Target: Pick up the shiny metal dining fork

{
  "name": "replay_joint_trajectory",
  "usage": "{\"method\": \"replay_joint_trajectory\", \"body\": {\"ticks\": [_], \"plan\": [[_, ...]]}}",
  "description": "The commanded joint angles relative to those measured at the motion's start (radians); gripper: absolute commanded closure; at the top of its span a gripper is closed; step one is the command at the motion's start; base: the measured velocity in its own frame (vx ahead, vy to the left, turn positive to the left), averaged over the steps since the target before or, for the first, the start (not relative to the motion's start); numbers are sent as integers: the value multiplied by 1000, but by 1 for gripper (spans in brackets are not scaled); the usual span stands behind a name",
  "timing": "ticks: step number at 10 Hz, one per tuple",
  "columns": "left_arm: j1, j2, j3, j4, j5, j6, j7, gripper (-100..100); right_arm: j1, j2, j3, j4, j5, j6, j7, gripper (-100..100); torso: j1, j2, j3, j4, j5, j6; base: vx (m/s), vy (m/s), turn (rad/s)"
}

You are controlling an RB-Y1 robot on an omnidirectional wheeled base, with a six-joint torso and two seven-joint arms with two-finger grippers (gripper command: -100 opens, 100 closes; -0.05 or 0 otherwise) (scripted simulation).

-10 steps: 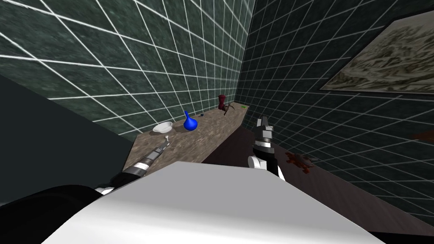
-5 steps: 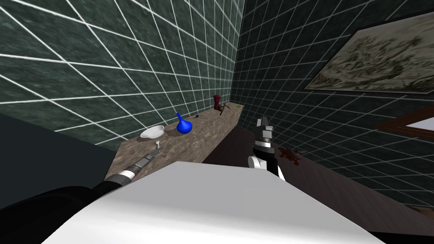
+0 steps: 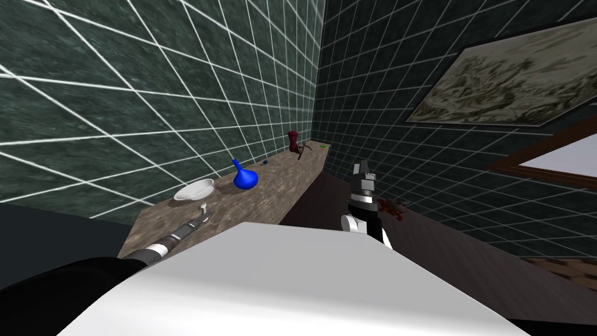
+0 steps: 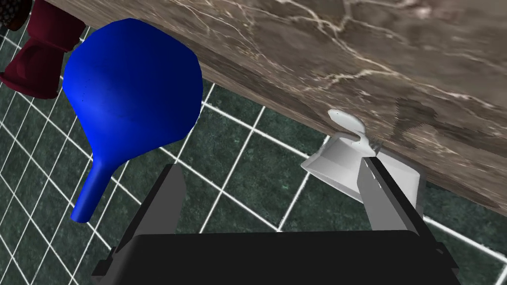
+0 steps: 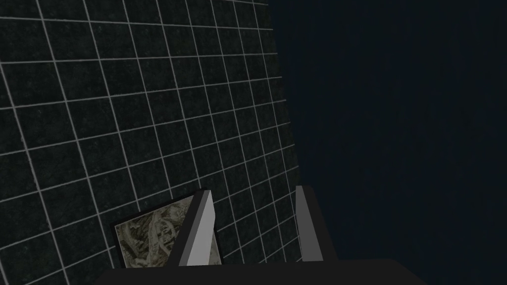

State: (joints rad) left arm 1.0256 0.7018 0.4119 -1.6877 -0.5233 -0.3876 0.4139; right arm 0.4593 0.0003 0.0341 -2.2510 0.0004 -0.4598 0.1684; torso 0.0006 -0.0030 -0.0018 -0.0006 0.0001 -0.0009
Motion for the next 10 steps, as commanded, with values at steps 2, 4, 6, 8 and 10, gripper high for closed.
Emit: {"method": "replay_joint_trajectory", "body": {"ticks": [2,4,6,8,10], "plan": [[5,14,11,52,-32,-2,21,-100,0,0,0,0,0,0,0,0,0,0,0,0,0,0,49,6,-82],[18,41,24,112,-83,15,64,-100,0,0,0,0,0,0,0,0,-1,1,1,0,0,1,57,8,-136],[23,52,29,140,-107,23,84,-100,0,0,0,0,0,0,0,0,0,0,0,0,0,0,55,12,-83],[27,61,34,166,-129,30,103,-100,0,0,0,0,0,0,0,0,0,-1,0,0,0,0,63,23,-84],[34,82,43,236,-186,48,153,-100,0,0,0,0,0,0,0,0,0,0,0,0,0,1,72,24,-170]]}}
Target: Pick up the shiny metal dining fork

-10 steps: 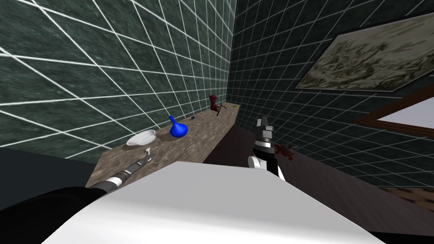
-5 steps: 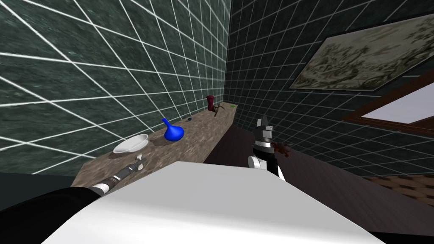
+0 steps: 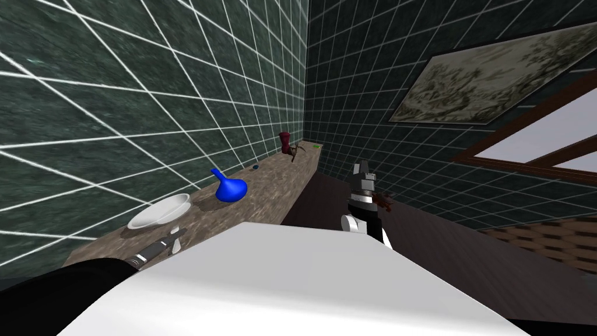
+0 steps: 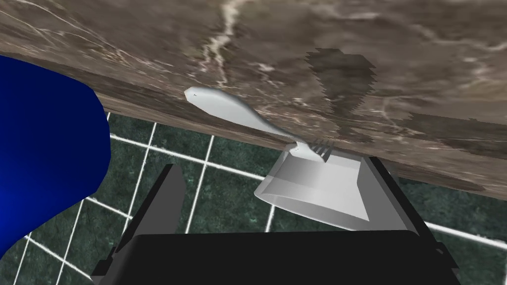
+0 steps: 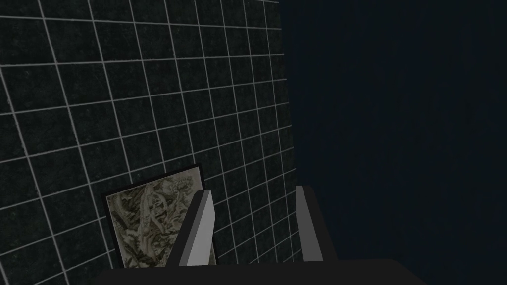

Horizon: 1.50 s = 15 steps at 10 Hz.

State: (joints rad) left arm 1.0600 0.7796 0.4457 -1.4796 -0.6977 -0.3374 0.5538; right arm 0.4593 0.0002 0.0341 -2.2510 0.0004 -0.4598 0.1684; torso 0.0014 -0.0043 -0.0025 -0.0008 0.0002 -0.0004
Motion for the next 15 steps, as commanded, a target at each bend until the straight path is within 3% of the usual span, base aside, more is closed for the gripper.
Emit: {"method": "replay_joint_trajectory", "body": {"ticks": [1,4,5,6,7,8,15], "plan": [[1,8,10,47,-27,3,26,-100,0,0,0,0,0,0,0,0,0,0,0,0,0,0,91,34,-79],[3,17,7,90,-62,12,57,-100,0,0,0,0,0,0,0,0,-2,2,1,1,0,-1,46,10,-53],[-4,15,7,82,-51,7,43,-100,0,0,0,0,0,0,0,0,-2,2,1,0,0,0,26,5,-24],[-4,16,7,86,-53,7,46,0,0,0,0,0,0,0,0,0,-2,3,2,1,0,-1,0,0,0],[-20,20,-5,84,-97,30,96,-100,0,0,0,0,0,0,0,0,-2,4,3,1,0,-1,-38,3,-77],[-20,20,-5,84,-97,30,99,-100,0,0,0,0,0,0,0,0,-2,7,4,1,0,0,-47,11,-70],[-72,34,-48,81,-253,112,285,-100,0,0,0,0,0,0,0,0,-1,9,5,2,0,-1,-50,13,-66]]}}
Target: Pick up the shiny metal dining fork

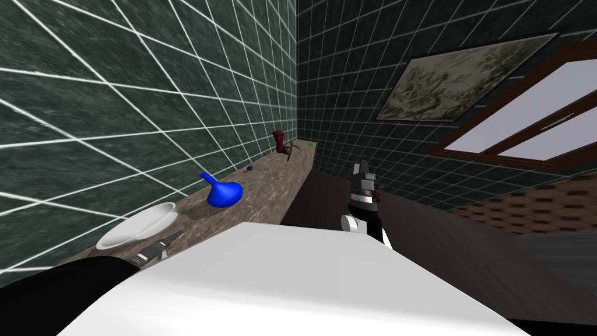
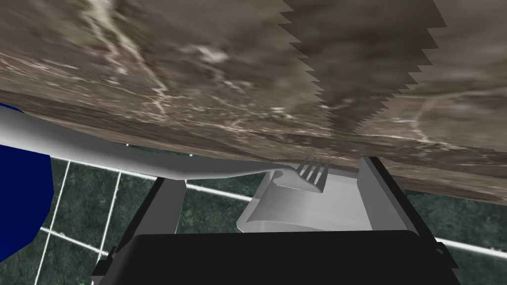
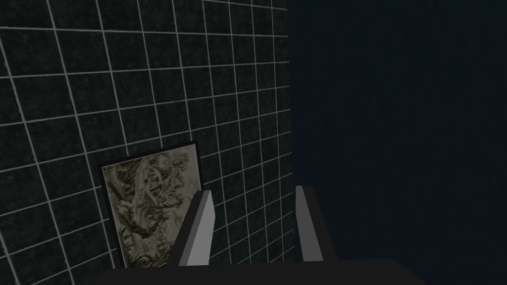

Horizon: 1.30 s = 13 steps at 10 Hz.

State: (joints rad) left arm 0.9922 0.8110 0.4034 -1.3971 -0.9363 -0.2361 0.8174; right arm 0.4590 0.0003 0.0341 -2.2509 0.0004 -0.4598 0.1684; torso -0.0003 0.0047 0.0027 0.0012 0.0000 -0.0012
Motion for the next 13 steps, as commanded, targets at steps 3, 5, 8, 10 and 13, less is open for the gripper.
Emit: {"method": "replay_joint_trajectory", "body": {"ticks": [3,5,8,10,13], "plan": [[-10,4,-7,2,-25,13,32,100,0,0,0,0,0,0,0,0,0,-1,-1,0,0,0,-29,3,-29],[-10,3,-7,2,-24,14,33,100,0,0,0,0,0,0,0,0,-1,-3,-2,-1,0,1,0,0,0],[-10,3,-7,2,-23,14,34,0,0,0,0,0,0,0,0,0,0,-3,-2,-1,0,0,0,0,0],[10,-1,6,0,30,-13,-32,100,0,0,0,0,0,0,0,0,0,-5,-3,-1,0,-1,59,-7,95],[33,-7,25,1,97,-48,-112,100,0,0,0,0,0,0,0,0,-1,-7,-4,-2,0,0,60,-16,72]]}}
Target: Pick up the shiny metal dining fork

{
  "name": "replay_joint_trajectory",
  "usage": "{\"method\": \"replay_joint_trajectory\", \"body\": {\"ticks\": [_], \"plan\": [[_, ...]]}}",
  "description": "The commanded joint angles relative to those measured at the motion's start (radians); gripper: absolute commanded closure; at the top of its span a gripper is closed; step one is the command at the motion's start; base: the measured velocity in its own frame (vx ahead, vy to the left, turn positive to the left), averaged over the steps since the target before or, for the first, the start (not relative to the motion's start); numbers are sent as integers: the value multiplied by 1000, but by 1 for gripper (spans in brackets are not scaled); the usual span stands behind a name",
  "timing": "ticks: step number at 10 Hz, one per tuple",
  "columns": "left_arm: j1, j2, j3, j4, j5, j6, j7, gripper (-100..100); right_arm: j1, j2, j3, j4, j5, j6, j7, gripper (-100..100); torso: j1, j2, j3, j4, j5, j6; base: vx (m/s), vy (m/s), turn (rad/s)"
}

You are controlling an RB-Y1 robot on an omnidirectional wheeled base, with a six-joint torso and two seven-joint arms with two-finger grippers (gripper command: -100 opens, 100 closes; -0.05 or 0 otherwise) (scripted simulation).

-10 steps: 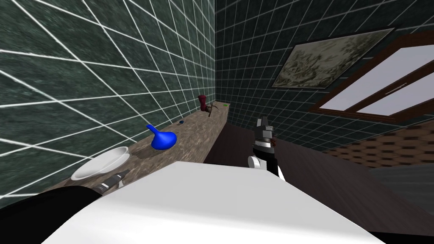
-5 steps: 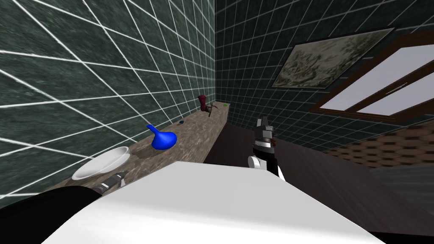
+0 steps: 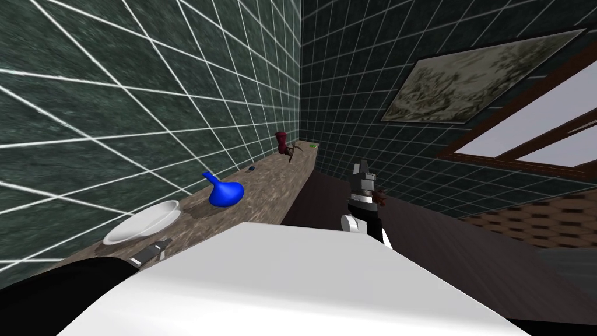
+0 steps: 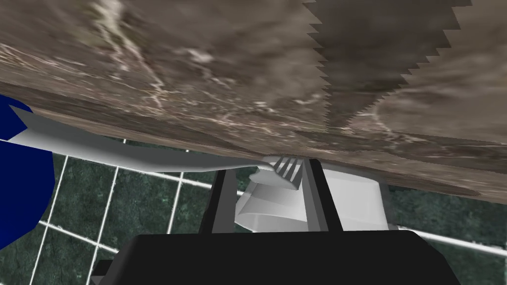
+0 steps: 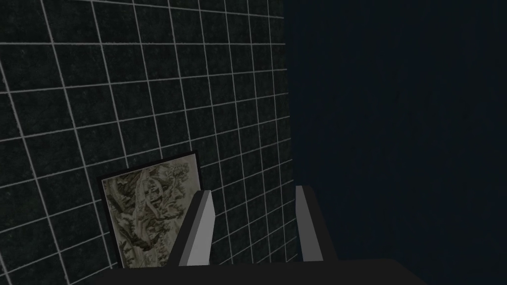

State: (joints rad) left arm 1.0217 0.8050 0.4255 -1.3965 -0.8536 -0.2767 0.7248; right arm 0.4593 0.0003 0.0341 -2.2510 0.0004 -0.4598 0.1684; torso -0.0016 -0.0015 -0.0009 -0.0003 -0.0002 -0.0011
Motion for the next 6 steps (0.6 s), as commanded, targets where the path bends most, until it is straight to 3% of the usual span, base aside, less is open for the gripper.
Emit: {"method": "replay_joint_trajectory", "body": {"ticks": [1,4,5,6], "plan": [[11,-3,9,1,37,-19,-46,100,0,0,0,0,0,0,0,0,0,0,0,0,0,0,54,-9,73],[34,-9,27,2,103,-54,-125,100,0,0,0,0,0,0,0,0,1,1,0,0,0,0,49,-10,70],[28,-9,23,2,89,-45,-106,100,0,0,0,0,0,0,0,0,0,0,0,0,0,0,22,-9,22],[29,-9,23,3,91,-47,-112,0,0,0,0,0,0,0,0,0,1,1,1,0,0,1,0,0,0]]}}
